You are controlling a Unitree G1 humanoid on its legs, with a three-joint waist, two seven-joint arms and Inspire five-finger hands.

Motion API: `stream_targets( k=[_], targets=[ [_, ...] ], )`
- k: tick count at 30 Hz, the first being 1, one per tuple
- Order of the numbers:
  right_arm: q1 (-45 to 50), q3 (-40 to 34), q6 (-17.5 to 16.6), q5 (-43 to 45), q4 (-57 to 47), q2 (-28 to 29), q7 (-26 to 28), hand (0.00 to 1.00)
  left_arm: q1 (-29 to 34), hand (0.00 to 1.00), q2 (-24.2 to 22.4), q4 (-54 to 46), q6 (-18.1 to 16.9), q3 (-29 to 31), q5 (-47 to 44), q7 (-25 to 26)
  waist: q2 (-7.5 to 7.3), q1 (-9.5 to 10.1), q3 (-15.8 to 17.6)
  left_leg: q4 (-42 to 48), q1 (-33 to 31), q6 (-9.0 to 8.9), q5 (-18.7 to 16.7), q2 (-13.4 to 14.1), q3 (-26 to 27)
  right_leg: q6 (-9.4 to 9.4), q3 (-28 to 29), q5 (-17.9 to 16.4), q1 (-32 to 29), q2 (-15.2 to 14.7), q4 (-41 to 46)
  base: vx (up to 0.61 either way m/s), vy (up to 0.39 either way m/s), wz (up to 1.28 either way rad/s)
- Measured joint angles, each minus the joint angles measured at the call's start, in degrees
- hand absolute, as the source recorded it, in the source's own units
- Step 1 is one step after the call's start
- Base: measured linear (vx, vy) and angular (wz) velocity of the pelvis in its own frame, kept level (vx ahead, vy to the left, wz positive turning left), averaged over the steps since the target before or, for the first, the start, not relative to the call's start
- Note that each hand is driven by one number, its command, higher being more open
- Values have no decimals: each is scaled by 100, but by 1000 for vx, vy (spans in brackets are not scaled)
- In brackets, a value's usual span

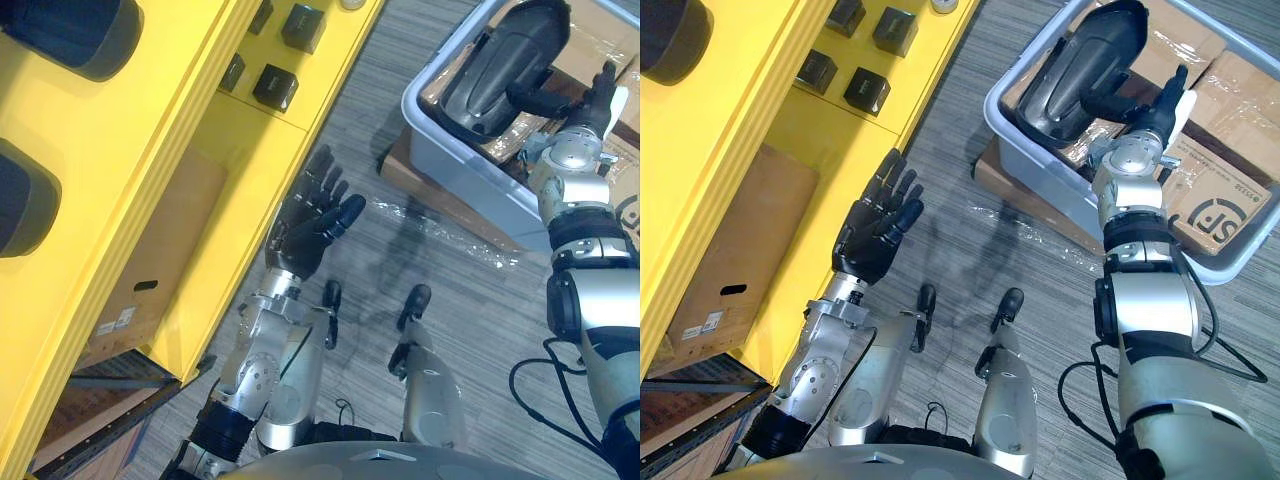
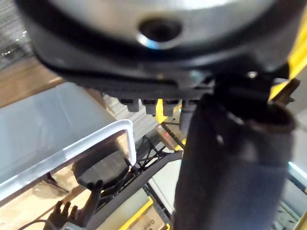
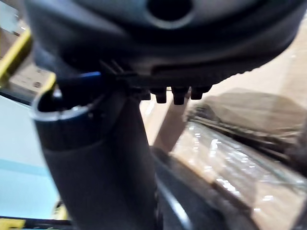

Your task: Walk over and take three plastic housings, then place them on the shelf

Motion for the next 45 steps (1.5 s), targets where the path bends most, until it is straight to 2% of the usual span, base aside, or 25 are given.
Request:
stream_targets(
  k=[1,3,4,9,13,18,25,31,35,37,38,41,42,45],
  targets=[
    [-32,1,59,1,10,-34,-3,100,-6,100,-4,40,-2,-5,0,0,3,17,1,-6,-7,-4,5,0,-17,-1,-24,1,-1,1,0,2,18,12],
    [-365,-16,398,17,301,-226,-11,100,-81,100,-20,214,-10,-38,-1,4,19,108,4,-30,-21,-22,18,-3,-73,-10,-92,-6,-2,5,0,14,14,13],
    [-545,-21,563,16,455,-360,-15,0,-142,100,-23,287,-12,-76,-6,14,54,160,21,-52,-29,-33,31,-12,-116,-11,-147,-7,3,4,3,18,11,14],
    [-767,-2,945,2,789,-695,-53,0,-127,100,-15,322,-94,-77,-179,57,89,295,31,-119,-38,-53,52,-21,-222,-9,-335,-7,1,4,37,39,16,10],
    [-804,31,1111,-117,1003,-1138,159,0,-172,100,37,427,-108,-76,-283,60,146,409,53,-153,-38,-62,62,-25,-237,-70,-423,-61,-17,-9,78,10,14,2],
    [-775,4,1310,-498,1279,-1337,421,0,9,100,249,442,-115,-58,-396,-33,154,411,51,-274,-45,-129,135,-6,-359,-116,-551,-124,-30,25,78,1,-4,8],
    [-546,-143,1336,-676,1340,-1361,561,0,265,100,386,370,-113,101,-393,-122,123,415,68,-283,77,-161,130,61,-407,-112,-595,-120,109,93,91,8,7,3],
    [71,-249,1429,-1020,1327,-1322,566,0,675,100,652,-219,-76,322,-392,-338,-97,385,96,-335,350,-181,116,110,-351,-108,-537,-132,329,130,91,-12,24,-4],
    [412,-236,1284,-1508,1067,-1135,306,0,811,100,787,-385,270,367,-269,-366,-461,187,75,-385,486,-201,115,170,-195,-99,-437,-141,404,164,40,-33,25,-17],
    [573,-181,1165,-1738,461,-1099,102,0,760,100,872,-384,697,307,21,-231,-634,31,45,-453,597,-207,110,201,-62,-65,-346,-139,467,182,-43,-20,26,-26],
    [640,-63,1103,-1904,2,-1100,-17,0,733,100,872,-382,938,269,84,-170,-687,-84,33,-487,658,-207,111,205,-10,-56,-307,-132,501,180,-63,-17,37,-23],
    [826,159,950,-2174,-906,-1099,-148,0,628,100,865,-380,1441,137,58,-135,-828,-224,-81,-597,800,-212,108,251,175,-4,-162,-93,529,202,-149,16,40,-33],
    [956,185,809,-2388,-1197,-1097,-206,0,473,100,870,-344,1699,46,58,-108,-876,-265,-181,-622,842,-234,94,285,233,-4,-96,-91,524,228,-150,55,32,-23],
    [1231,233,532,-2804,-1621,-871,-408,0,5,100,829,-17,2082,-254,-14,25,-1022,-399,-514,-779,977,-259,88,345,364,-22,56,-69,500,270,-151,68,26,-23]
  ],
)
